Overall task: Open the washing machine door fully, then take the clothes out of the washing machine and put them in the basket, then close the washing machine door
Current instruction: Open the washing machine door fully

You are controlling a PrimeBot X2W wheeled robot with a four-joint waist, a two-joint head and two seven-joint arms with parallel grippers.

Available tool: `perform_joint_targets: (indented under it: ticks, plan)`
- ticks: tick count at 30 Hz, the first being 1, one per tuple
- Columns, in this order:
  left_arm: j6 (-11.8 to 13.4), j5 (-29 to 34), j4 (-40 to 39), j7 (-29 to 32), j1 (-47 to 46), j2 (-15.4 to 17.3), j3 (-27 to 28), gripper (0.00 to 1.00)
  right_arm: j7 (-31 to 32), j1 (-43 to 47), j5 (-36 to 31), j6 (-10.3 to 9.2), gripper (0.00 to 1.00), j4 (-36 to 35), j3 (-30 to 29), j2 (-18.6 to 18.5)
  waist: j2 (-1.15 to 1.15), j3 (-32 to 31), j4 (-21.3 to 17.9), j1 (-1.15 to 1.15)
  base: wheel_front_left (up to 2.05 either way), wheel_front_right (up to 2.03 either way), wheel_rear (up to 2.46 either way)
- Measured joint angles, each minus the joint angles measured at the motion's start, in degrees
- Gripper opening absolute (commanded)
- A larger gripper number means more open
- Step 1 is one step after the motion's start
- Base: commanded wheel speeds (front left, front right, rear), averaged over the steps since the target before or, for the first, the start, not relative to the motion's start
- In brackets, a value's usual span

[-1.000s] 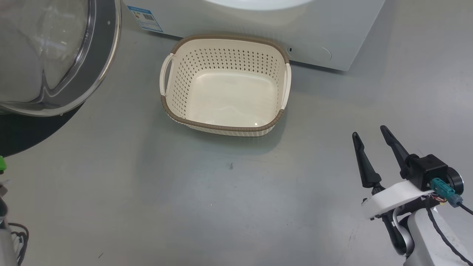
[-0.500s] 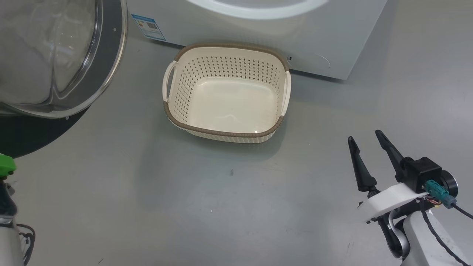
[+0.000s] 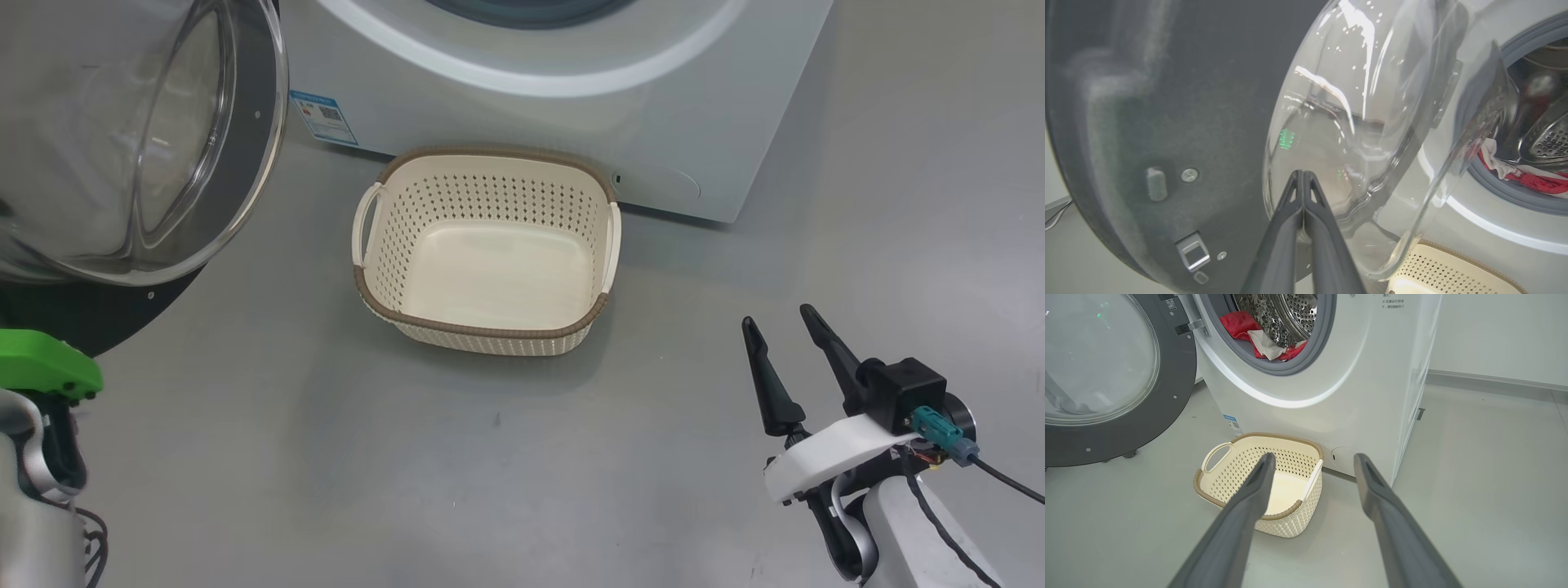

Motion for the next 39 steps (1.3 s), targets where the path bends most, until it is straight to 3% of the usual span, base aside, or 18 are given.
perform_joint_targets:
  ticks: [27,39]
  plan:
    - [-5.83,3.13,-6.23,-1.60,9.22,-3.92,-9.38,0.00,-0.44,1.03,0.88,0.00,1.00,-0.14,-1.45,2.32,0.00,-9.65,-9.78,0.00,0.00,0.00,0.00]
    - [-7.10,3.53,-9.03,-3.60,13.22,-6.59,-12.25,0.00,-0.45,2.65,0.88,0.00,1.00,-1.82,-2.64,2.58,0.00,-11.45,-13.01,0.00,0.00,0.00,0.00]
